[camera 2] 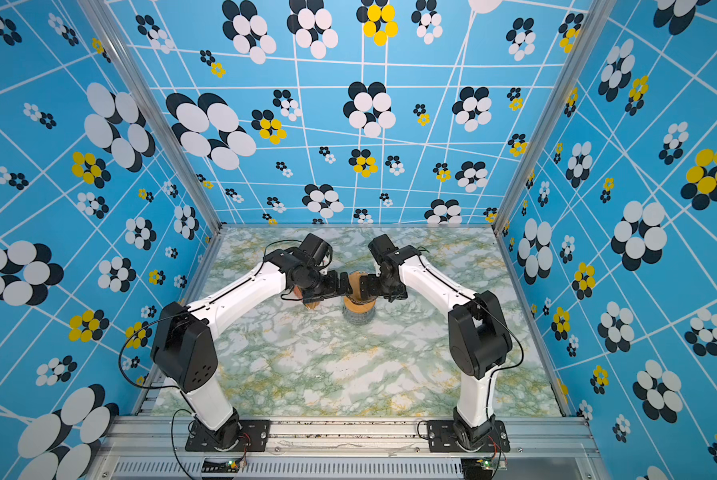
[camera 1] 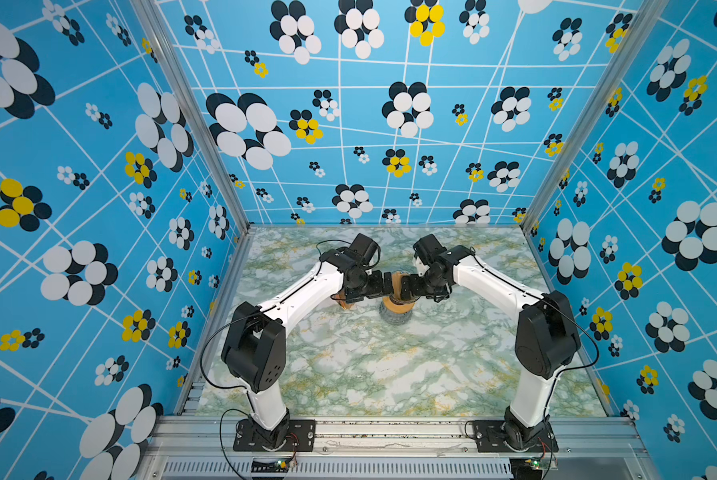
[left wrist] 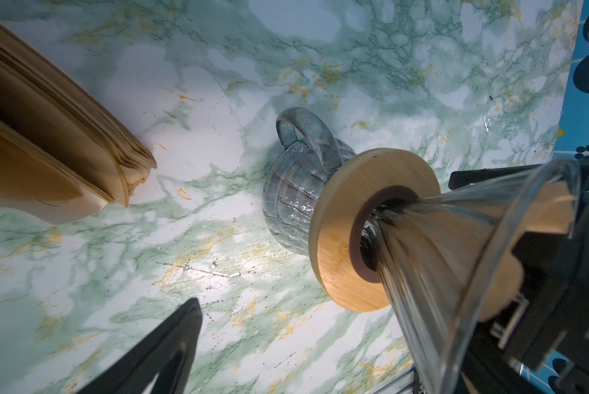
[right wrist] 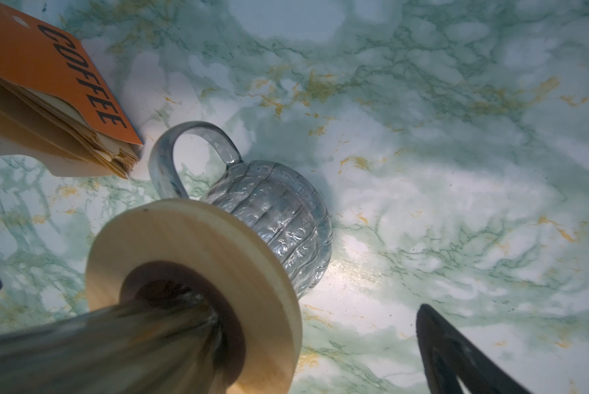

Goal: Place the coffee filter in the dripper

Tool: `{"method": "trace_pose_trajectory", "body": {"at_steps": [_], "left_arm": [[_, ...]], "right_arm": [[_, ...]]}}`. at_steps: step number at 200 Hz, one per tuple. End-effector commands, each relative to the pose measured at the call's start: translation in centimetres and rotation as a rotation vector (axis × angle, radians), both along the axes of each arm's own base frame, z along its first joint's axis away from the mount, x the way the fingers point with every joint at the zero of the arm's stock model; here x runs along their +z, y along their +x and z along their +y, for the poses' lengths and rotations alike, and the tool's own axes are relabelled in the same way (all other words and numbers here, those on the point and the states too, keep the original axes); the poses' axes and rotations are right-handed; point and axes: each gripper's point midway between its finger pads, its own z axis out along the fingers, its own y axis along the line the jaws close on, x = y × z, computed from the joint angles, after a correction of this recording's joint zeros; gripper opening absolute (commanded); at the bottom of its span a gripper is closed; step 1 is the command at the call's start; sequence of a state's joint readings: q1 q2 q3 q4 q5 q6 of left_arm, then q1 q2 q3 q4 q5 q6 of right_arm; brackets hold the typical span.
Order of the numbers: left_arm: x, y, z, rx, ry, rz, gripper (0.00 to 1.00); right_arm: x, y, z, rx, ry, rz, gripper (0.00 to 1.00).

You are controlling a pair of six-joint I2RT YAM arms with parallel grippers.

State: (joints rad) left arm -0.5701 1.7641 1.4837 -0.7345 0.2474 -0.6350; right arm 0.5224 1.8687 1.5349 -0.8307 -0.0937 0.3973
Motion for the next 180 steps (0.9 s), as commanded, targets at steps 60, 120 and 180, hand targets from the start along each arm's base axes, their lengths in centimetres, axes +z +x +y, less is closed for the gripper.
{"method": "trace_pose_trajectory", "body": {"at_steps": [60, 120, 180], "left_arm": [[-0.4, -0.4, 0.5, 0.003, 0.013, 0.017, 1.00], [-0.3, -0.4, 0.4, 0.003, 0.008, 0.016, 1.00], [-0.2, -0.3, 0.4, 0.004, 0.003, 0.015, 1.00]], "right_arm": [[4.3, 0.1, 0.6, 0.046, 0.070, -0.108, 0.94], [3.8, 0.2, 0.2, 0.075, -0.031, -0.067, 0.95], [3.0, 0.6, 0.5, 0.106, -0.096, -0.040, 0.95]]}}
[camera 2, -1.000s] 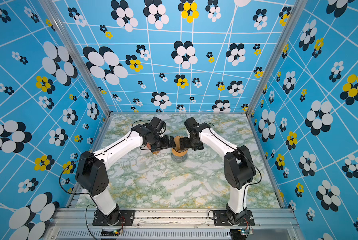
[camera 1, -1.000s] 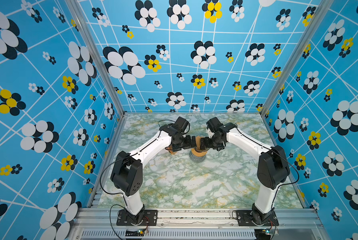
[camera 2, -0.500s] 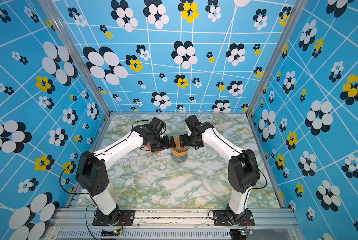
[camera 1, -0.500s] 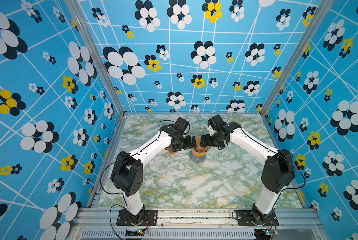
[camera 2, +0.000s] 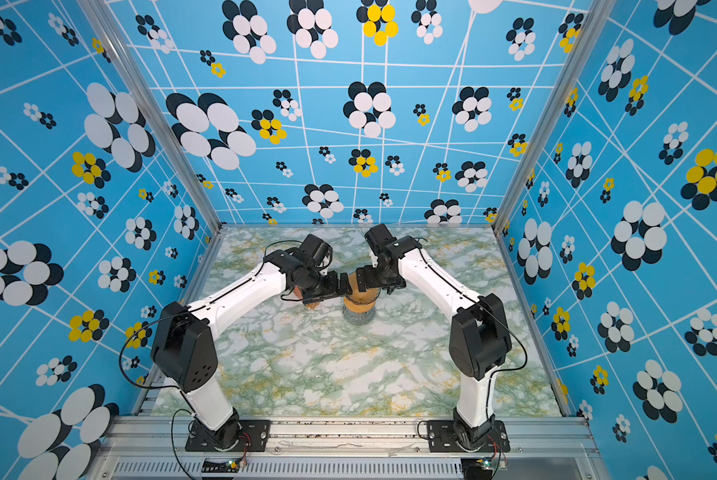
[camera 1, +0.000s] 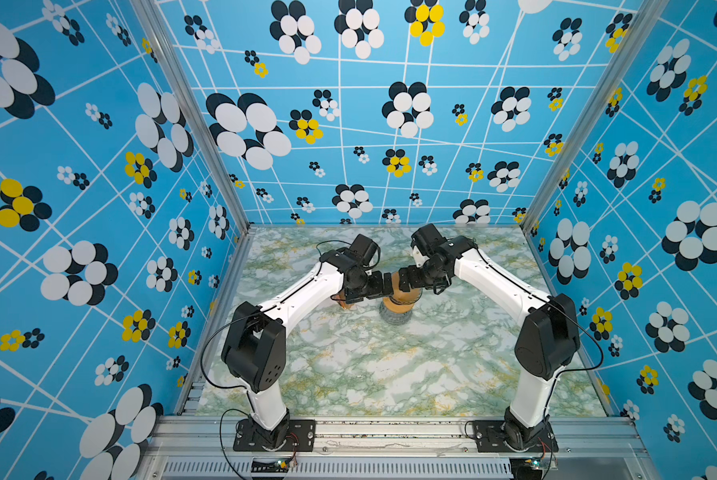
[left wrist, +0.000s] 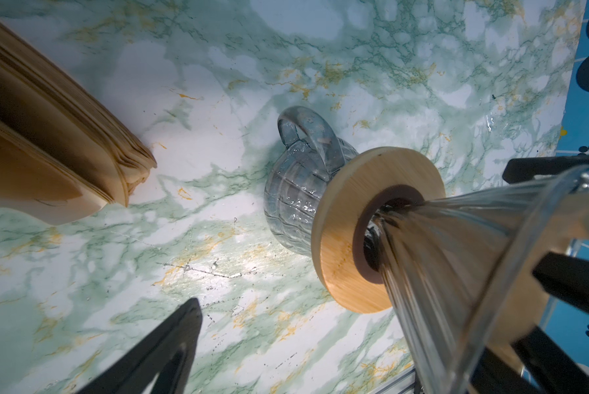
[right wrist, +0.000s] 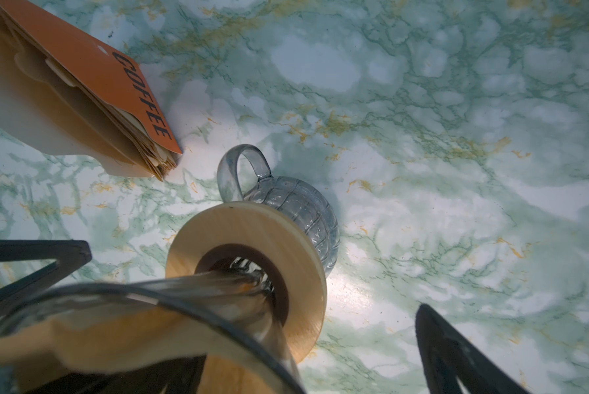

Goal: Place the coffee filter in the dripper

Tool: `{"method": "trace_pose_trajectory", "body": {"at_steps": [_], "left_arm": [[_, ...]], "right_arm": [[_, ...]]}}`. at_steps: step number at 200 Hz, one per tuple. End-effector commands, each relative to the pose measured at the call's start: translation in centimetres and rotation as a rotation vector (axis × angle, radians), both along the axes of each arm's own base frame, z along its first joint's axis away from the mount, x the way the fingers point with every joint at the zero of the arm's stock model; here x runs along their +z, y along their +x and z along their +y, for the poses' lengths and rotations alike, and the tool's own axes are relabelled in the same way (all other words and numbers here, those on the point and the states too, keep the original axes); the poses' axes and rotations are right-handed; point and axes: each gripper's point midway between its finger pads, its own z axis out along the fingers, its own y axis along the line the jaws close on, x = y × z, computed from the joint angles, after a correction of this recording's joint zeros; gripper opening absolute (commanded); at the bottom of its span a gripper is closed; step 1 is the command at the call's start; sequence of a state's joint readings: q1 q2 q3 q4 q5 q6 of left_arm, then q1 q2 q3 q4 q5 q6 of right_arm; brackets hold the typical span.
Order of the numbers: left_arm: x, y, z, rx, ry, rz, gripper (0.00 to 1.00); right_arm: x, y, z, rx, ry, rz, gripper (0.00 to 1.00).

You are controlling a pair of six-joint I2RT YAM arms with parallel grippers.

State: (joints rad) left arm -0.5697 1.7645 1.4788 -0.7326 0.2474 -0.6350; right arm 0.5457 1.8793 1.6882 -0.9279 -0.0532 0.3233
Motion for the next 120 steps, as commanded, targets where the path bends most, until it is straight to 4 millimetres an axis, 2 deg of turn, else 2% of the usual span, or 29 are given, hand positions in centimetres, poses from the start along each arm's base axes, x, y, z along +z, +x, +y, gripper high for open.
{"method": "trace_pose_trajectory", "body": {"at_steps": [1, 120], "left_arm": [[0.0, -0.2, 0.3, 0.005, 0.001, 0.013, 1.00], [-0.1, -0.4, 0.5, 0.006, 0.004, 0.014, 1.00]], "right_arm": [[-0.8, -0.4, -0.5, 0.022, -0.070, 0.033, 0.95], [-2.8, 0.0, 0.2, 0.013, -0.089, 0.109, 0.96]]}}
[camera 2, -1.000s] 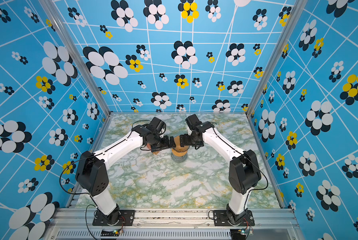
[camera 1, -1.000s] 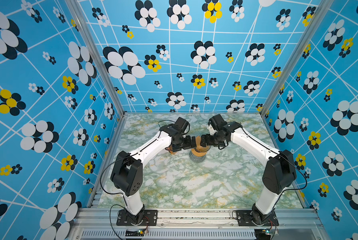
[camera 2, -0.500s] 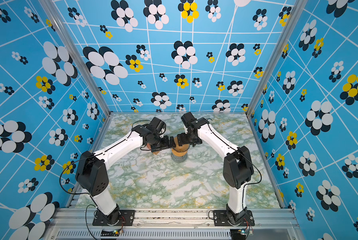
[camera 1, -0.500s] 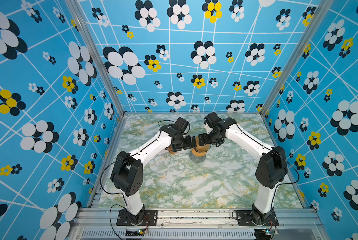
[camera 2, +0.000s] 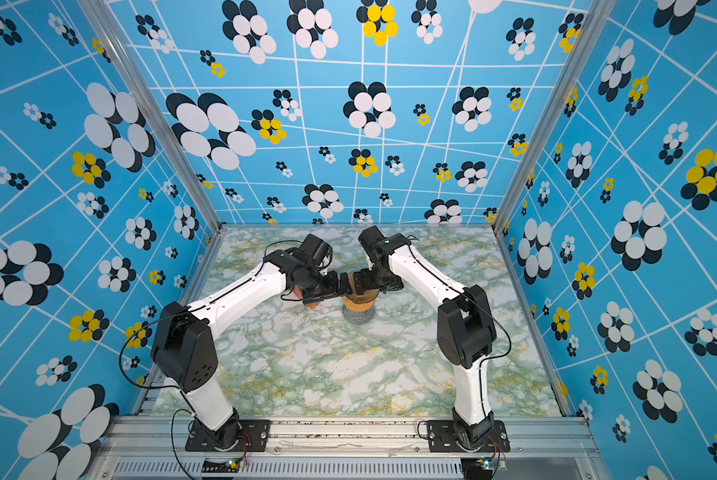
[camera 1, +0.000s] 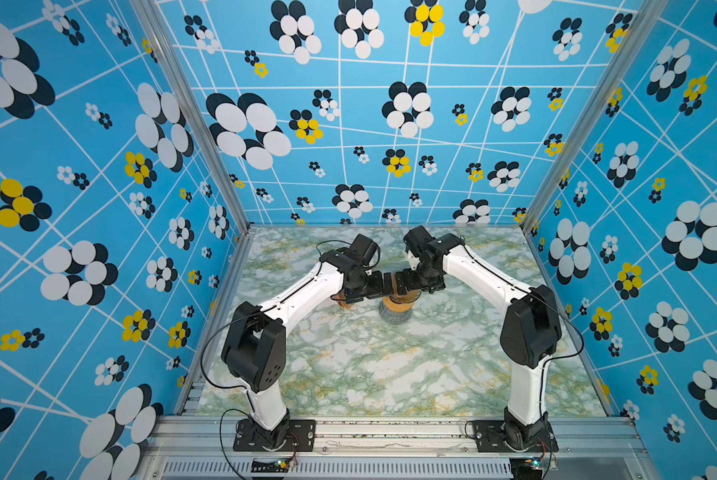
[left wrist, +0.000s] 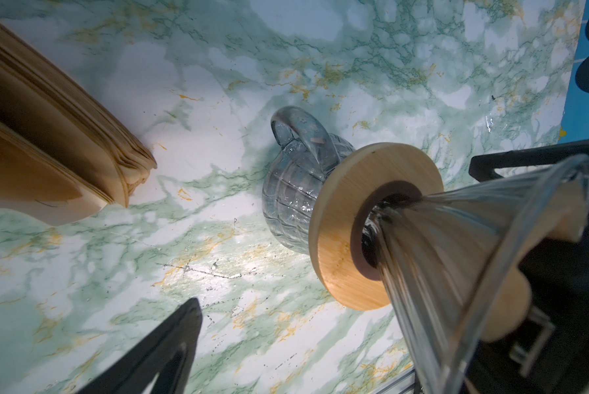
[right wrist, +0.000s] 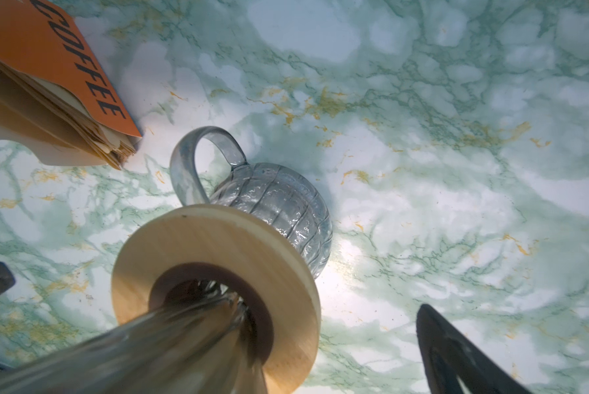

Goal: Place the coffee filter in the dripper

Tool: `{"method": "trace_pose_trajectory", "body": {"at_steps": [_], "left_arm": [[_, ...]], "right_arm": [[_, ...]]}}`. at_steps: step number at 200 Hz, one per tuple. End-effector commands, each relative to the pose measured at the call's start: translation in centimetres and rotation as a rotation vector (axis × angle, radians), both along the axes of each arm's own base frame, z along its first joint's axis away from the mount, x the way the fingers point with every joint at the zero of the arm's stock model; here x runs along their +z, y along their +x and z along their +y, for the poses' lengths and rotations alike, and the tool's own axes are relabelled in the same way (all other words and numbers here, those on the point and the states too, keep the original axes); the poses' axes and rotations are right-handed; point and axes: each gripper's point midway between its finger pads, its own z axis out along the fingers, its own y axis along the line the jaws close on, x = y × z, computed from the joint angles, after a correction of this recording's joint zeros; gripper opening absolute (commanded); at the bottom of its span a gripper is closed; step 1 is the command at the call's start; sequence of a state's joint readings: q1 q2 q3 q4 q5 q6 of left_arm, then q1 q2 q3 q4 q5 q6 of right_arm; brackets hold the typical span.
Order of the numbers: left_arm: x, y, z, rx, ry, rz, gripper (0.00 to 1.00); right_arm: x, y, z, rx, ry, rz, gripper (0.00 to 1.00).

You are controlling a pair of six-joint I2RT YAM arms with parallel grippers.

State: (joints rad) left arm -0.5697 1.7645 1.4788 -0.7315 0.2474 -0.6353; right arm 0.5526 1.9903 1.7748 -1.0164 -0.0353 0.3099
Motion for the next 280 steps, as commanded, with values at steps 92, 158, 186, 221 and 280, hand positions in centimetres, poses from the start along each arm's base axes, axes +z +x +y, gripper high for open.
{"method": "trace_pose_trajectory", "body": {"at_steps": [92, 158, 186, 221, 280], "left_arm": [[0.0, -0.2, 0.7, 0.031, -0.061, 0.035, 1.00], [3.2, 0.4, -0.2, 0.005, -0.164, 0.007, 0.99], [4.1, 0.4, -0.1, -0.006, -0.180, -0.007, 0.99], [4.7, 0.7, 0.4, -0.014, -0.172, -0.019, 0.97], [5.5, 1.2, -0.4, -0.054, -0.212, -0.006, 0.67]], "right_arm": [[0.9, -0.2, 0.1, 0.003, -0.008, 0.021, 0.96], [5.1, -0.8, 0.8, 0.020, 0.091, -0.031, 0.95], [6.2, -0.9, 0.3, 0.002, 0.117, -0.054, 0.93], [7.2, -1.1, -0.6, -0.032, 0.188, -0.065, 0.86], [7.2, -2.0, 0.0, -0.039, 0.306, -0.036, 0.64]]}}
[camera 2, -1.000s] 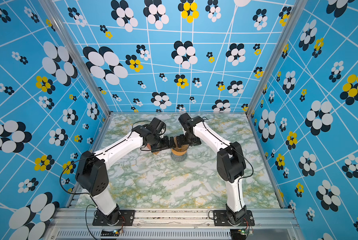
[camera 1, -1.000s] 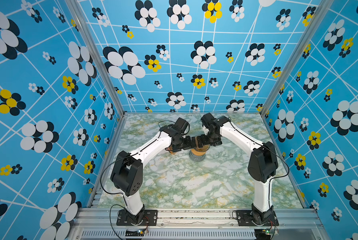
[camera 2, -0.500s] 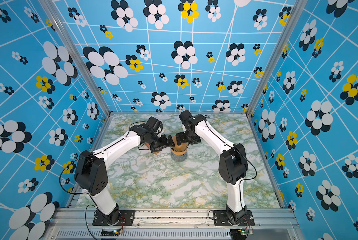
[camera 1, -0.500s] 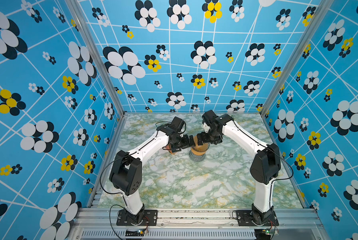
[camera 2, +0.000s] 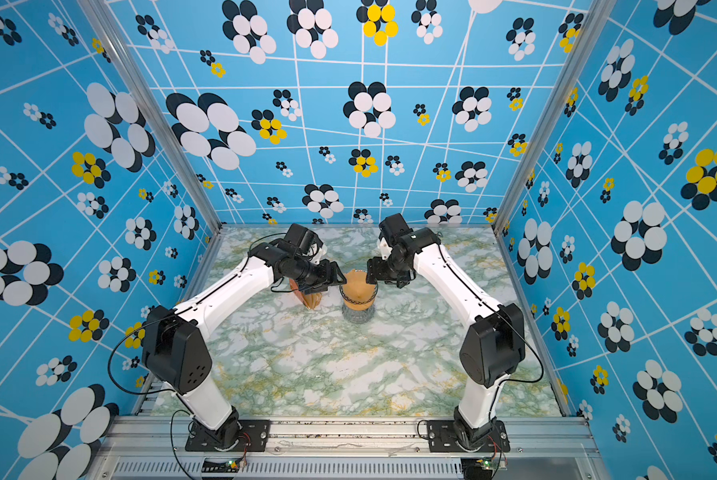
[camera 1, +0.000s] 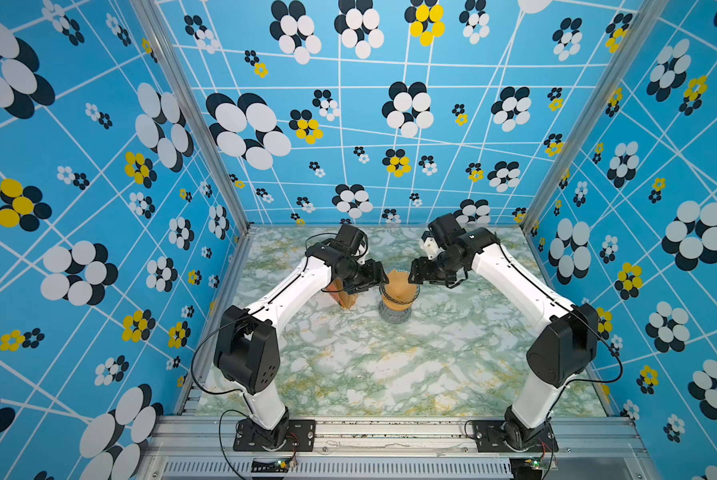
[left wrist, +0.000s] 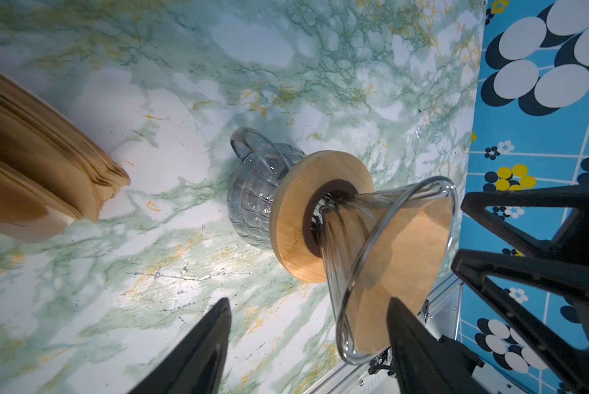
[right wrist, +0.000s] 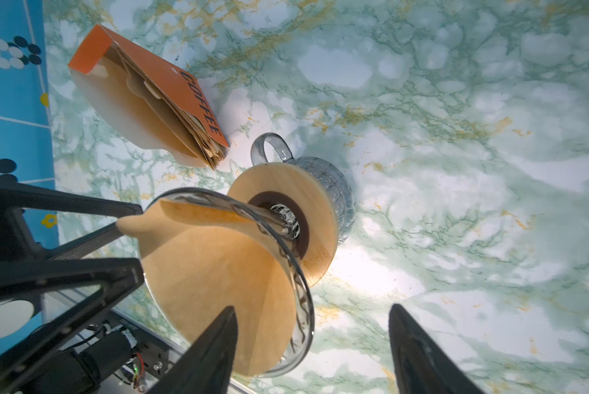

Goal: Place the coffee filter in the dripper

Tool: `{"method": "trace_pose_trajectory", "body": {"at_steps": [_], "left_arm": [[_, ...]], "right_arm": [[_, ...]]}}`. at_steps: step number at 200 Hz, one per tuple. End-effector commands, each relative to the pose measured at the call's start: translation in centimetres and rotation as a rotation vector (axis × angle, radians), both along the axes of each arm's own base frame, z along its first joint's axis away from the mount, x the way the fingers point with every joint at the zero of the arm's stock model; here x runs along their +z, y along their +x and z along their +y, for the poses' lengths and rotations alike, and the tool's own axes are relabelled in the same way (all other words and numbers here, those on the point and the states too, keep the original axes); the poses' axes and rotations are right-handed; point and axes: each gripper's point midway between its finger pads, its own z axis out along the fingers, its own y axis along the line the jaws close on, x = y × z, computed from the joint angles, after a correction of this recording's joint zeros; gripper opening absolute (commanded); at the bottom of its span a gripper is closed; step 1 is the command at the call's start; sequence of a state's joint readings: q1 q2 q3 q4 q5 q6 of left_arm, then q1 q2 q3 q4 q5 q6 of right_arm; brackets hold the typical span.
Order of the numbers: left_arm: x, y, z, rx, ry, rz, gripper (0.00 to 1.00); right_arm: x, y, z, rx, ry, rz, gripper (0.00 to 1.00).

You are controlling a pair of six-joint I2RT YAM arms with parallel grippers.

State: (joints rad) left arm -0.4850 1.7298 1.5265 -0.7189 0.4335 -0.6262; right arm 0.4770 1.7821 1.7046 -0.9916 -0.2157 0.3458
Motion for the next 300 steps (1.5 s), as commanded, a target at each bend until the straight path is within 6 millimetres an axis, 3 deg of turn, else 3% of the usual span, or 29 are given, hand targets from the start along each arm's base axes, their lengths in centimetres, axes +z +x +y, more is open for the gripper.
{"method": "trace_pose_trajectory", "body": {"at_steps": [1, 51, 136, 163, 167, 221, 300], "left_arm": [[1.2, 0.0, -0.5, -0.040, -0.026, -0.003, 0.67], [0.7, -0.2, -0.9, -0.051, -0.023, 0.016, 0.59], [-0.5, 0.4, -1.3, -0.043, -0.018, 0.042, 0.46], [-0.7, 0.4, -1.5, -0.042, -0.020, 0.053, 0.44], [-0.7, 0.5, -1.4, -0.040, -0.020, 0.053, 0.40], [-1.2, 0.8, -1.5, -0.031, -0.010, 0.075, 0.31], [-0.6, 0.7, -1.4, -0.020, -0.007, 0.100, 0.26]], "right_arm": [[0.3, -0.5, 1.0, 0.013, 0.070, 0.010, 0.64], [-0.6, 0.0, 0.8, -0.022, 0.085, 0.020, 0.47], [-1.2, 0.2, 0.7, -0.042, 0.100, 0.034, 0.28], [-1.1, 0.2, 0.8, -0.041, 0.107, 0.035, 0.25], [-1.1, 0.2, 0.9, -0.042, 0.109, 0.035, 0.24], [-1.3, 0.3, 1.3, -0.042, 0.130, 0.053, 0.18], [-1.7, 0.3, 1.5, -0.046, 0.131, 0.087, 0.16]]}}
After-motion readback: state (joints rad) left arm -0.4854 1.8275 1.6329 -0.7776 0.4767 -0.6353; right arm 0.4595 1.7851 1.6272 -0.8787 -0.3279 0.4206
